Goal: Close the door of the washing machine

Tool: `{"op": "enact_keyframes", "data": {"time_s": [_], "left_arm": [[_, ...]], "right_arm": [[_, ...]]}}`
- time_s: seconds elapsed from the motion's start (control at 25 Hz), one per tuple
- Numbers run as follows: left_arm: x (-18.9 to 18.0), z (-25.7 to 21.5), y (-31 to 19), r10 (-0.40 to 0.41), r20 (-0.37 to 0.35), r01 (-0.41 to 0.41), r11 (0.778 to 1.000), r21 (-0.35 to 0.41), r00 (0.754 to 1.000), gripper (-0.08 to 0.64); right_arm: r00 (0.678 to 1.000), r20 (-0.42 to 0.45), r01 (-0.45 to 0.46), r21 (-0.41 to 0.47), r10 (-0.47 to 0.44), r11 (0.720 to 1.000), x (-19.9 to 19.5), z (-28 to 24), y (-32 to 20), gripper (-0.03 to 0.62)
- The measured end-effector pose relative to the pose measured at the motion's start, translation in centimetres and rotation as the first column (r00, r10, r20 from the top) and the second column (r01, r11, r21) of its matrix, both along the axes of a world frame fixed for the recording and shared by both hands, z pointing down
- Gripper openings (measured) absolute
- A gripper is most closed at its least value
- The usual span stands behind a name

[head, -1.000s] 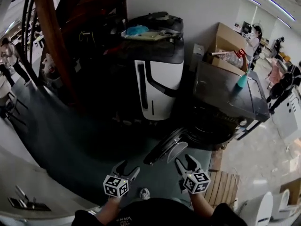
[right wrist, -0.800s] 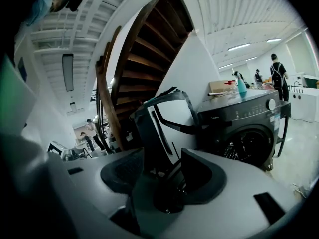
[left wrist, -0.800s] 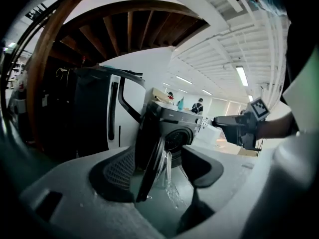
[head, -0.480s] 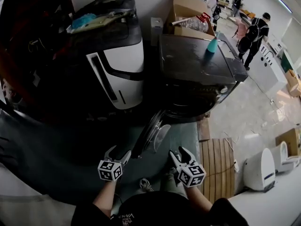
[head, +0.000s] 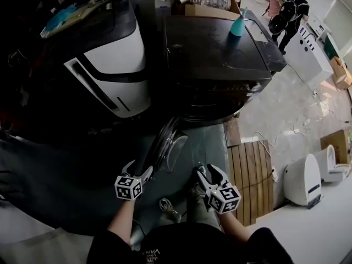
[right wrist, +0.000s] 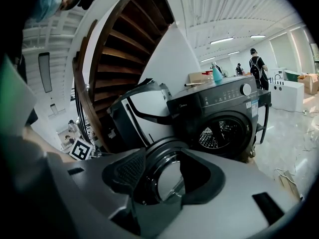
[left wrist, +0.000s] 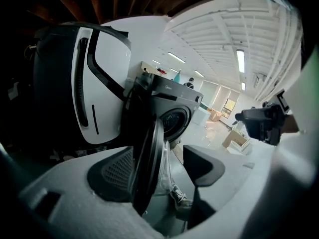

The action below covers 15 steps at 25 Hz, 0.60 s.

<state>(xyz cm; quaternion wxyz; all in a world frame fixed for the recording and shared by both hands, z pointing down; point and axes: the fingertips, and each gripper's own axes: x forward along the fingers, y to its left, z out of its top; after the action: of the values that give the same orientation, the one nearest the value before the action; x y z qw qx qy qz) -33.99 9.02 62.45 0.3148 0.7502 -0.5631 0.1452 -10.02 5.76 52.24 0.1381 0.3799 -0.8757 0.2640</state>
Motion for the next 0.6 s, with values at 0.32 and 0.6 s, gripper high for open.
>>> {"op": "enact_keyframes", "data": {"time_s": [0.32, 0.6], "left_arm": [[2.3, 4.9, -1.6, 0.062, -0.003, -0.062, 0.985, -0.163, 0.998, 0.35], [3.4, 5.9, -1.8, 0.057, -0.002, -0.056, 0.978, -0.202, 0.998, 0.357]], "right_arm": [[1.0, 0.011, -0.016, -0.055, 0.017, 0.998, 2.4, 3.1, -2.2, 0.196], [0.998, 0.013, -0.067, -0.098, 0.068, 0.993, 5.1, 5.5, -1.8, 0.193]]}}
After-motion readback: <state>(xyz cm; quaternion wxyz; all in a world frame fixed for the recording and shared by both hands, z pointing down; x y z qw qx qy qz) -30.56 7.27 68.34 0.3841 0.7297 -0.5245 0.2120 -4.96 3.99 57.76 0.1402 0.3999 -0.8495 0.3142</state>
